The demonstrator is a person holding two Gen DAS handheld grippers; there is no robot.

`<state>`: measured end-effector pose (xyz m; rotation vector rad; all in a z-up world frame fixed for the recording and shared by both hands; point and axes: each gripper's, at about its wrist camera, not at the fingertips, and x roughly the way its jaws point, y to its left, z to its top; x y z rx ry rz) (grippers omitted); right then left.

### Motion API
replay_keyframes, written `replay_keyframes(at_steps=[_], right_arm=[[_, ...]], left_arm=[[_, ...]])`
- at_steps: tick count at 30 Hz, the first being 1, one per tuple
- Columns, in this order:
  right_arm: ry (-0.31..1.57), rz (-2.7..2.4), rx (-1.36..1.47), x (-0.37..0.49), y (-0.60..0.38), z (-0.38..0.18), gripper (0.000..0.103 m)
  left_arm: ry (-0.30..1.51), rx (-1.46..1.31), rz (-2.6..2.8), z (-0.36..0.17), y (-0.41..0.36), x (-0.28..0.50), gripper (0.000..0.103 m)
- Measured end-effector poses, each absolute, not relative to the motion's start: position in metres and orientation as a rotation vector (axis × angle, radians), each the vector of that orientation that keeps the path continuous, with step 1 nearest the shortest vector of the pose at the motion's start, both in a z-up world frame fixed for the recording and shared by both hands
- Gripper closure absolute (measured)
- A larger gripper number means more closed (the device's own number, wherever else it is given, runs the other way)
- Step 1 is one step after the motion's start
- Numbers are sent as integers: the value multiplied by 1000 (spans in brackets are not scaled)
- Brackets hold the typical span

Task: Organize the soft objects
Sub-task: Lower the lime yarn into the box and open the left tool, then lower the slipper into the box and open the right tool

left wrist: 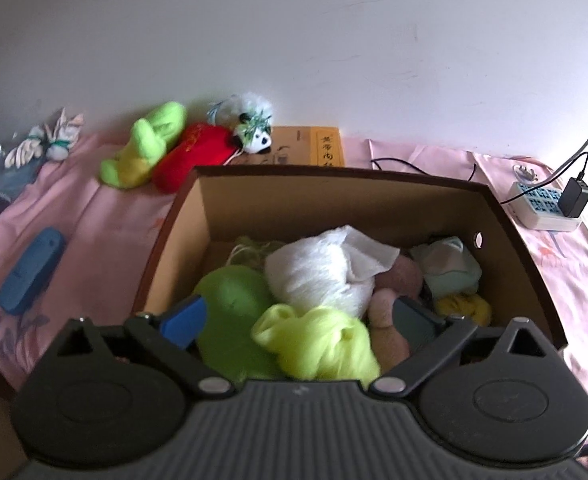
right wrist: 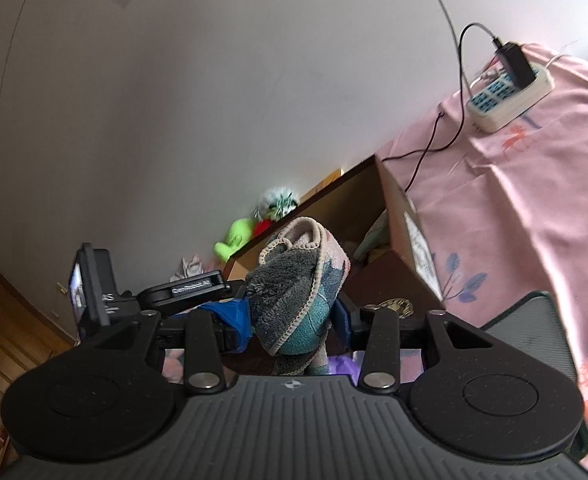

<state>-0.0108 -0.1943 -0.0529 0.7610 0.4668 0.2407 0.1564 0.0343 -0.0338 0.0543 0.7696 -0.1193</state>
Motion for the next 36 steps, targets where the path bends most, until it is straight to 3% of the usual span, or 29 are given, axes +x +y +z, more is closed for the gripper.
replay_keyframes(at_steps=[29,36], right_arm=[[518,264,606,75,-136,-33,78],[509,294,566,105,-146,5,78]], left_arm=[[795,56,-55,-14,93,130,5],[805,88,-27,-11,102,136,5]])
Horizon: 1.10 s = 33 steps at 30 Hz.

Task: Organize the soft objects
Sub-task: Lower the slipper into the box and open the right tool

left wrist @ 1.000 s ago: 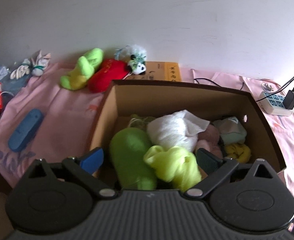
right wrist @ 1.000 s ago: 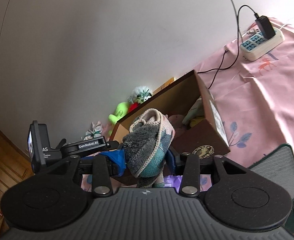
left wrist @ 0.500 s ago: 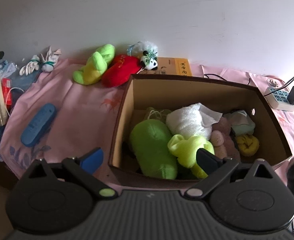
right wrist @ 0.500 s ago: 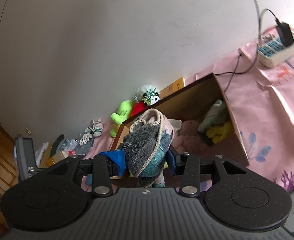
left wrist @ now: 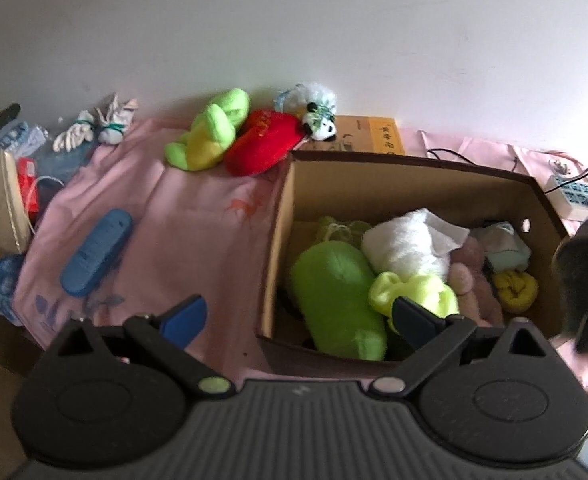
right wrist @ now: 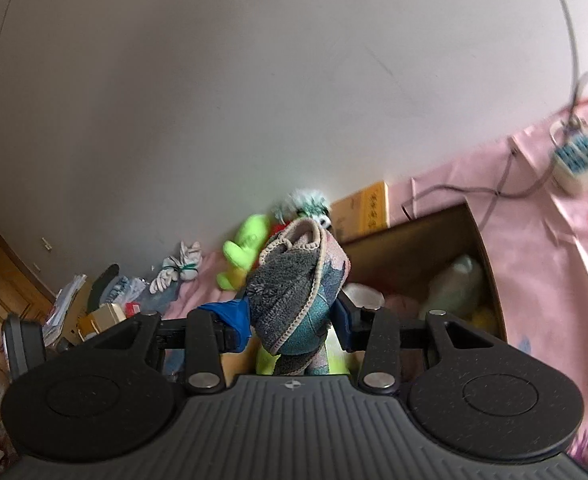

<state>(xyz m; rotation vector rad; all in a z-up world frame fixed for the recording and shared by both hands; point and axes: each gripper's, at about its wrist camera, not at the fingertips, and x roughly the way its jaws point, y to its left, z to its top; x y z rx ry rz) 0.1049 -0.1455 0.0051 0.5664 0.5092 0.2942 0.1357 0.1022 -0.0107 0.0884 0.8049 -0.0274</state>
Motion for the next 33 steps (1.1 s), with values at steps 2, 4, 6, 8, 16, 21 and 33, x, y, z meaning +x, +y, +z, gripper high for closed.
replay_keyframes(at_steps=[2,4,6,8,16,21,33], right_arm=[[521,303,531,117,-146,23,78],[557,305,488,131,-144,43,78],[590,297,445,145,-142,60,78],[607,289,416,156,-141,74,78],[686,202,394,170,-141,22,78],[801,127,395,178,-141,-41,75],[715,96,455,167,-141,-49,73]], left_arm=[[804,95,-26,-3,108,139,5],[784,112,-34,10,112,142,5],[753,142,-33,27,115,146,5],[732,177,-38,44,114,152,5],[662,229,-59,76,99,163,5],[723,106,-75,50,100,167,5],[809,83,-60,-10,88,178,4]])
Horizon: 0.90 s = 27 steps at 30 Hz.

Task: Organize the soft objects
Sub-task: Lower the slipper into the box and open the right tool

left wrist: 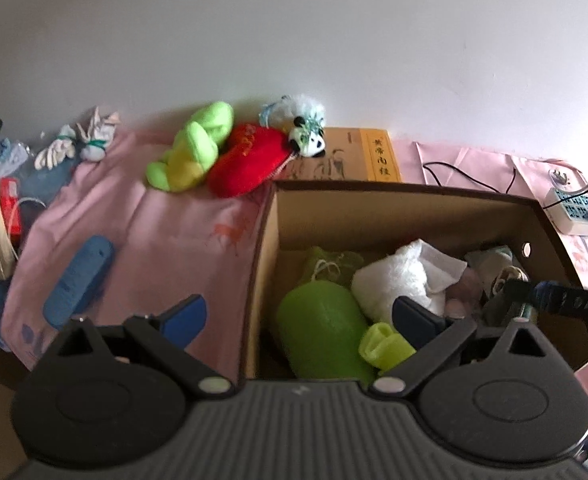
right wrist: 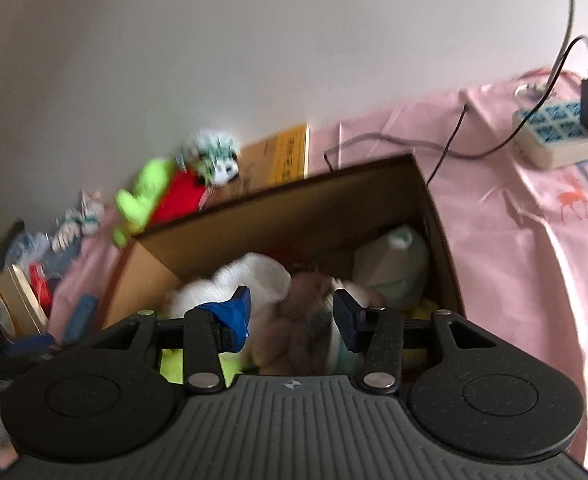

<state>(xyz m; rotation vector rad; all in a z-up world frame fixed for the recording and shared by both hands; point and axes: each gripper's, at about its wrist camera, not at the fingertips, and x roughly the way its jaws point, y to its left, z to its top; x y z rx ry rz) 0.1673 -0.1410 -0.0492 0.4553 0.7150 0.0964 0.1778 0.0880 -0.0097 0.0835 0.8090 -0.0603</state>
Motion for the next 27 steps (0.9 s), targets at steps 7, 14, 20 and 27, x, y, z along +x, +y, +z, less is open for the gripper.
replay_keyframes(at_steps=[7,14,20,27], right_arm=[[603,46,495,132,-136,-37,73],[646,10,481,120,-133,-34,73],[654,8,483,107,-129,-30,73],[651,65,477,94,-125,-27,73]], left_arm=[[816,57,-65,-20,76,179,4],[800,109,-88,-18,59,168,4],[775,135,-81,-13,54,156,5],[795,121,-72,-11,57,147,4]])
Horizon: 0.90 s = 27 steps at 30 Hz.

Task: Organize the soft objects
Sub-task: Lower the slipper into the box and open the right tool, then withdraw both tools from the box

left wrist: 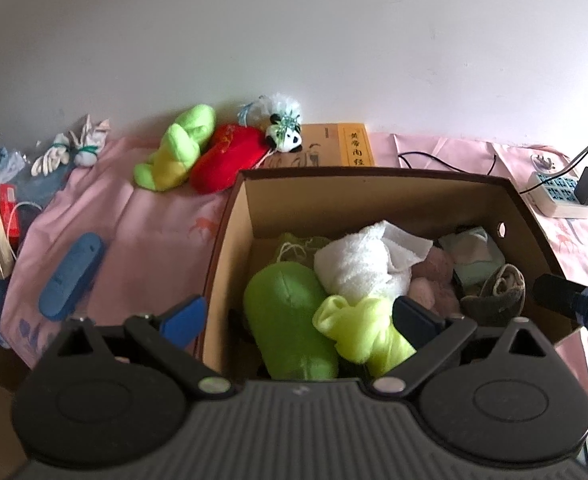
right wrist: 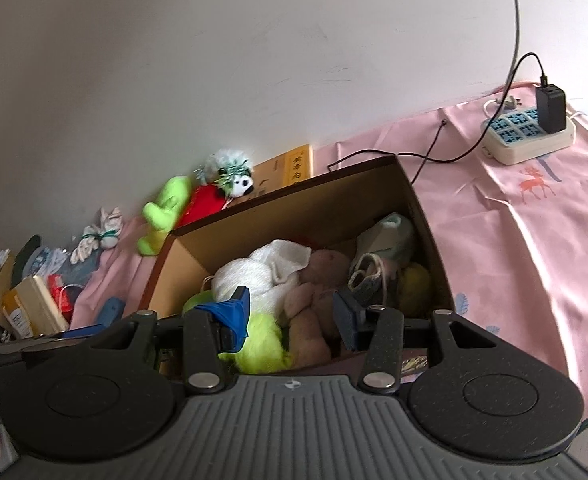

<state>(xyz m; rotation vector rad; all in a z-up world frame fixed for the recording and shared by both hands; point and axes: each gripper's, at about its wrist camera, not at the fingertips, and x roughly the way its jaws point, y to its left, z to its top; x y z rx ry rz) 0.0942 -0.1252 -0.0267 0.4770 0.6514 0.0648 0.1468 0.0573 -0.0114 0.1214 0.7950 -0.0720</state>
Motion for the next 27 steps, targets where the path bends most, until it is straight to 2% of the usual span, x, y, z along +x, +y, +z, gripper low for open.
replay_keyframes(at_steps=[9,27], right_arm=[[648,35,360,73,-116,-30,73],[657,2,392,44,-121,-30,71]], left_arm=[[808,131,-100,-17,53,131,4],[791,150,-75,-8,47,96,4]])
